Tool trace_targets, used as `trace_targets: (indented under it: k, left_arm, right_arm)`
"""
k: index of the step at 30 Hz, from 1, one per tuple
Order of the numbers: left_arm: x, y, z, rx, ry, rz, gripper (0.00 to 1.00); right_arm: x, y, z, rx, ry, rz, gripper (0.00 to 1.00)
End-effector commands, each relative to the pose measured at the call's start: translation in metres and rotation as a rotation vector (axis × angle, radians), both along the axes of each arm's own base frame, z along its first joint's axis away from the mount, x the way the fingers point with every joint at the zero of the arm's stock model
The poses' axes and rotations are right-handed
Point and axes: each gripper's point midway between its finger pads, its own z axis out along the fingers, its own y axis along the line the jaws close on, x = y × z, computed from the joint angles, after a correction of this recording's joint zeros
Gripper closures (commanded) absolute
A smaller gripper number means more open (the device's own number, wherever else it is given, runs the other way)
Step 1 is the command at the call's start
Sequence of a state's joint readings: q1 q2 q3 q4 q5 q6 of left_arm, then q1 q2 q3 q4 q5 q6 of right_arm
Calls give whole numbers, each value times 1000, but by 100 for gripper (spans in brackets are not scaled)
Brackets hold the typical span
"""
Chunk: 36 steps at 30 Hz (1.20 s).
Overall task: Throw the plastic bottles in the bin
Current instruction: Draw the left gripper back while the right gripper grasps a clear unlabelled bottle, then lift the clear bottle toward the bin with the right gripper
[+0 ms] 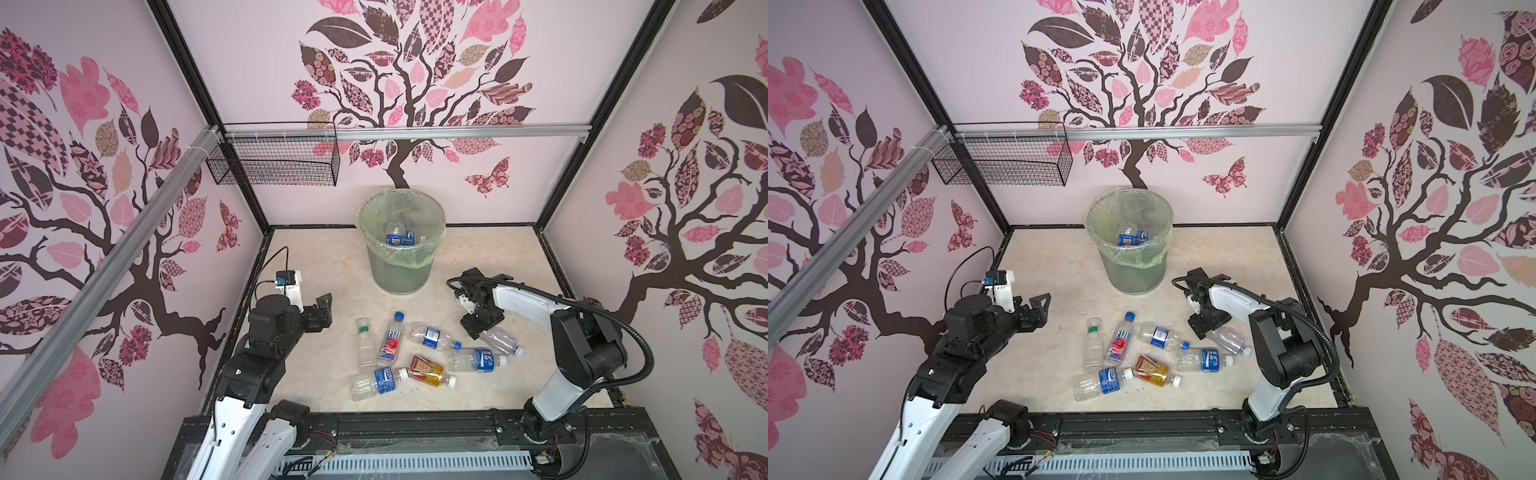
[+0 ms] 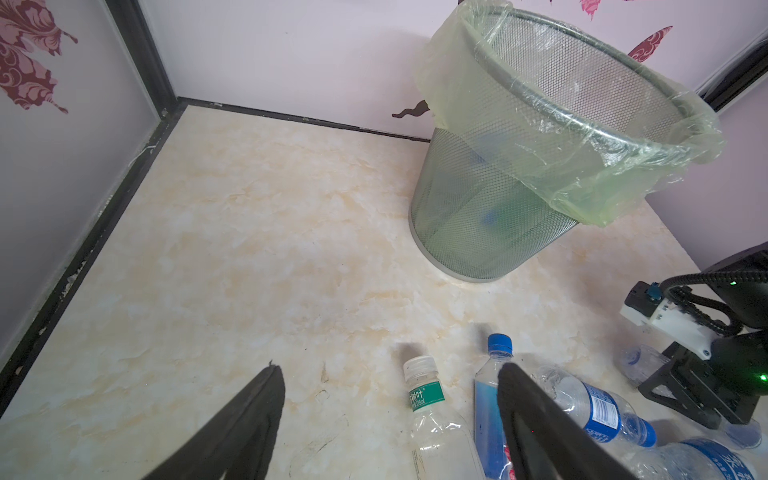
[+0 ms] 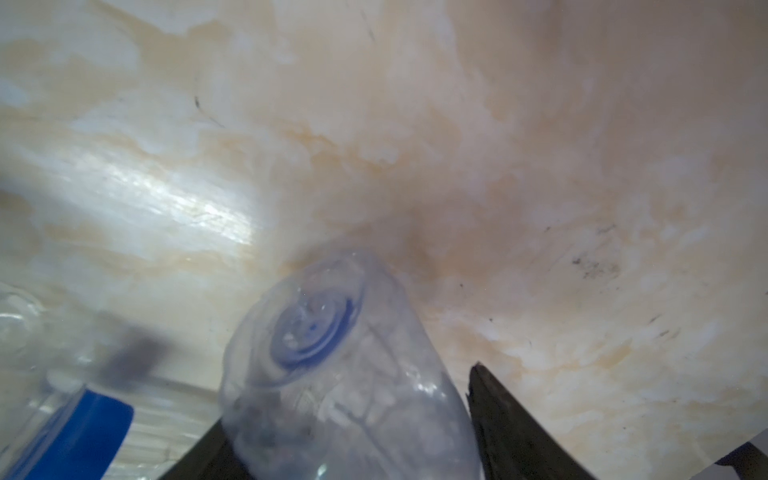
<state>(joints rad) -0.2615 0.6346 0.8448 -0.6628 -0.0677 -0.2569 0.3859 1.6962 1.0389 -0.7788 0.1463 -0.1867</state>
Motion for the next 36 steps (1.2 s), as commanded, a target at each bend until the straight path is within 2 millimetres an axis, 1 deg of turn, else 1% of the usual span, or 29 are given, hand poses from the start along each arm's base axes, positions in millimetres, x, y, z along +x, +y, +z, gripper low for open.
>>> trace_targets:
  k: [1, 8, 11, 17, 22, 25, 30, 34, 36]
  left_arm:
    - [0, 4, -5, 19, 11, 15, 17]
    - [1, 4, -6, 14, 14, 21, 17]
    - [2, 4, -8, 13, 19, 20, 17]
    - [4, 4, -8, 9, 18, 26, 17]
    - [5, 4, -9, 5, 22, 31, 18]
    - [5, 4, -6, 3, 17, 32, 18]
    - [5, 5, -6, 5, 20, 36, 19]
    - [5, 5, -4, -5, 14, 42, 19]
    - [5, 5, -3, -10, 13, 40, 19]
  right_arm:
    - [10, -4, 1, -43, -23, -17, 33]
    - [27, -13, 16, -73, -131, -48, 38]
    - [33, -17, 27, -74, -181, -61, 40]
    - [49, -26, 63, -67, -328, -97, 43]
    - [60, -28, 100, -28, -468, -137, 44]
    - [63, -20, 124, 57, -538, -152, 44]
    - [56, 5, 163, 267, -600, -132, 44]
    - [48, 16, 204, 400, -704, -116, 46]
    - [40, 21, 227, 479, -759, -95, 46]
